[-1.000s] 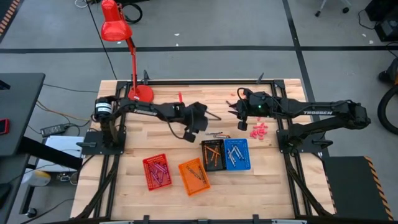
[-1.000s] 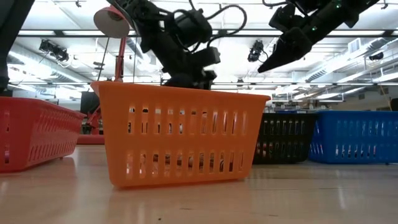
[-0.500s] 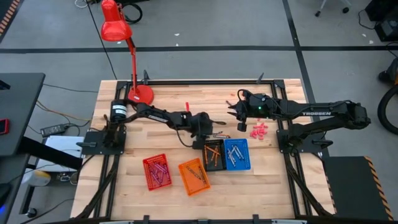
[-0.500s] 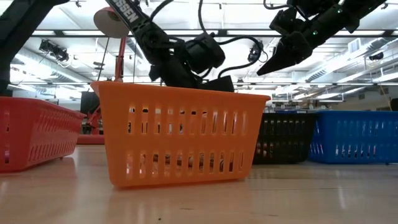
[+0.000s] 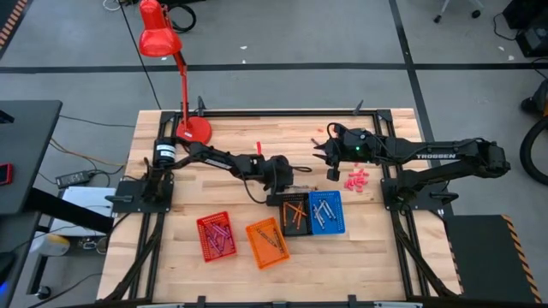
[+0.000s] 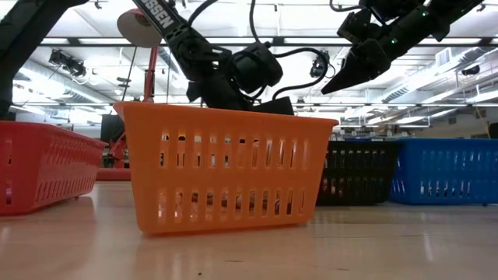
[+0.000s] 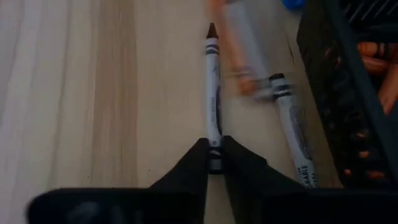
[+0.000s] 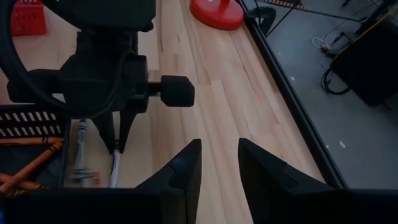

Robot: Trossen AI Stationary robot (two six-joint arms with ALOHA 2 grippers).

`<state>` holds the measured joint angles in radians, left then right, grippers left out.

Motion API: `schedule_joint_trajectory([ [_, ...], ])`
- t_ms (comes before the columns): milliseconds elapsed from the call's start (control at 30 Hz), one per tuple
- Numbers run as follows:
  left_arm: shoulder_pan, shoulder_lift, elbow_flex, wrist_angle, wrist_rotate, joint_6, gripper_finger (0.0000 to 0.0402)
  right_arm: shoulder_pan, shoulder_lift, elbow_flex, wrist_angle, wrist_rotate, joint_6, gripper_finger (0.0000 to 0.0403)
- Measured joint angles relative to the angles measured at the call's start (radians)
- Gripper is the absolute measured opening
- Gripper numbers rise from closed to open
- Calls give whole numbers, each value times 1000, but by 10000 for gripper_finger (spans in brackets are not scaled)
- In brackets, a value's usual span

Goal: Sort crayons
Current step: Put the black crayon into the blue bin

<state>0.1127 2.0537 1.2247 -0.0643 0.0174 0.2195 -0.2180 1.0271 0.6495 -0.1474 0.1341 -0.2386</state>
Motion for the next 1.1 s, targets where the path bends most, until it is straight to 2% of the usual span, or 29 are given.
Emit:
schedule_joint_trajectory([
  [133,1,-2,0,-8,-9,-20,17,0,0,0,-1,0,0,110],
  [433,5,-28,-5,-45,-27,-49,32,0,0,0,-3,0,0,110],
  [833,3,-197,-4,-79,-38,-45,33,0,0,0,-6,1,-1,110],
  [1100,-29,-228,-5,-61,61,-46,34,-15,0,0,-29,7,-18,110],
])
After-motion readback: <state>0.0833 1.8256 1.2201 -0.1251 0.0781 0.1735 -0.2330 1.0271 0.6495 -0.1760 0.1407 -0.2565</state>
